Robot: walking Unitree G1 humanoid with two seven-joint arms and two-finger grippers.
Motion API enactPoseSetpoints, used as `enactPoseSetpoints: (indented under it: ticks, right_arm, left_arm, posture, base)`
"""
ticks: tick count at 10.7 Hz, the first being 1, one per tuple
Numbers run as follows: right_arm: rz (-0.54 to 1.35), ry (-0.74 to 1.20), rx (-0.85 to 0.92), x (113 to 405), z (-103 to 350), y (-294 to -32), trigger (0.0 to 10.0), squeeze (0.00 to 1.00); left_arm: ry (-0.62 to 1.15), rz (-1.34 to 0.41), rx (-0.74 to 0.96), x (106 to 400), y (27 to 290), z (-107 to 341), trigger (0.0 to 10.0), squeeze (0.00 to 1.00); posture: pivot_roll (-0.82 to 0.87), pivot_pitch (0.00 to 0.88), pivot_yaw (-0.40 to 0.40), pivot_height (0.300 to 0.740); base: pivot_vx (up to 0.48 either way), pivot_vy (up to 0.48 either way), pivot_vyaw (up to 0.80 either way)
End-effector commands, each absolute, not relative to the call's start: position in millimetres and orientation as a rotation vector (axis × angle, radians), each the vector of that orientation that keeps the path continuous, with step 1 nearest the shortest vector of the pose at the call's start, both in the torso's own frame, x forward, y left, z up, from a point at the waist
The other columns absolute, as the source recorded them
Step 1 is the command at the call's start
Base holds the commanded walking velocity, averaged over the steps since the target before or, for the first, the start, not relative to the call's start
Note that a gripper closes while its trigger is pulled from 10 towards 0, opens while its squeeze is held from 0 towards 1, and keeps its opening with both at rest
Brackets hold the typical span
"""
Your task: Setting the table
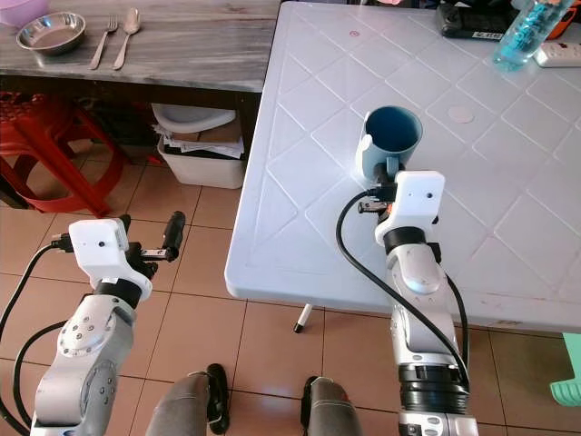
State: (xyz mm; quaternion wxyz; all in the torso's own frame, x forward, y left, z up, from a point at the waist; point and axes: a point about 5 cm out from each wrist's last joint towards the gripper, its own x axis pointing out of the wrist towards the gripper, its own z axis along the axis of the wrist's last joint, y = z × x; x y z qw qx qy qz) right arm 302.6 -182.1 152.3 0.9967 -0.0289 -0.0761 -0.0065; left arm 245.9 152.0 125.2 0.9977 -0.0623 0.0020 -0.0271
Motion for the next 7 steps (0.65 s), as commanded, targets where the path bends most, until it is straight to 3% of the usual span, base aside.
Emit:
enactPoseSetpoints:
  ticks: [1,3,4,7]
  right_arm:
    - [-0.015,-0.056,-0.057,299,133,-182,10.0,0.0]
    - [-0.015,-0.056,-0.057,299,133,-182,10.0,0.0]
    - [0.036,-0.09,-0.063,294,127,-162,10.0,0.0]
    - [0.058,-0.115,-0.057,290,127,-157,10.0,0.0]
  left_arm:
    - [0.011,-0.046,-0.115,245,154,123,10.0,0.0]
    - [0.011,-0.046,-0.115,245,154,123,10.0,0.0]
    - [-0.047,0.064,-0.089,265,160,122,10.0,0.0]
    - [-0.104,0.112,-0.049,272,163,127,10.0,0.0]
  posture:
    - [0.0,0.189,0.008,0.74]
    - [0.0,0.189,0.008,0.74]
    - [0.0,0.037,0.02,0.74]
    - [0.0,0.05,0.018,0.74]
  base:
    - [0.0,0.0,0.0]
    - [0.0,0.0,0.0]
    - [0.0,0.0,0.0]
    - [0.0,0.0,0.0]
